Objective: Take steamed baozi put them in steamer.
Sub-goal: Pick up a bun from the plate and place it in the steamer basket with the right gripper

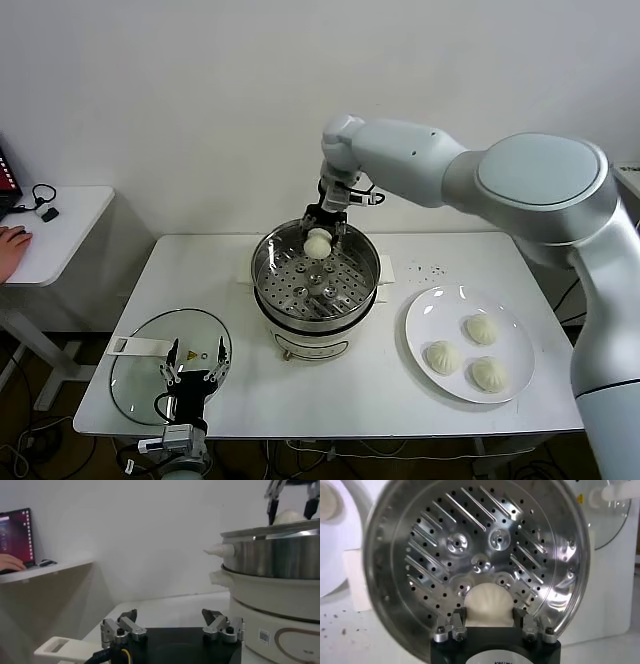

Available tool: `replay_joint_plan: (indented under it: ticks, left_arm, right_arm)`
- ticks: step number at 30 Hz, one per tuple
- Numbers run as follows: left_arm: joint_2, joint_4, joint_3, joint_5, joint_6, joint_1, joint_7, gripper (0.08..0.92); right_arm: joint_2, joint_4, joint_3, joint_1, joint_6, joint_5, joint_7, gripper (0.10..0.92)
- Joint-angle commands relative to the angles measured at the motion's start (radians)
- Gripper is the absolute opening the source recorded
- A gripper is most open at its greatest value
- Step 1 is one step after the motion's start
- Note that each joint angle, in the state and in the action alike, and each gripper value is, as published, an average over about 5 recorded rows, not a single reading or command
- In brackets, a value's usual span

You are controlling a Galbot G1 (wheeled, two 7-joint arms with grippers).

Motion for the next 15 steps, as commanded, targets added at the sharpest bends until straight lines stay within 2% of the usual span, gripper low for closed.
replay_joint_plan:
  ticks: [1, 15]
  left_arm:
    - [-0.049, 0.003, 0.0, 0.0, 0.0, 0.0, 0.001, 0.823]
    - [-0.049, 0.005, 0.001, 0.0, -0.003, 0.0, 0.0, 0.823]
  right_arm:
    - [0.057, -0.102, 0.022, -0.072, 0.049, -0.028, 0.003, 0.619]
    - [0.085, -0.147, 0.021, -0.081, 0.049, -0.031, 0.003, 0.619]
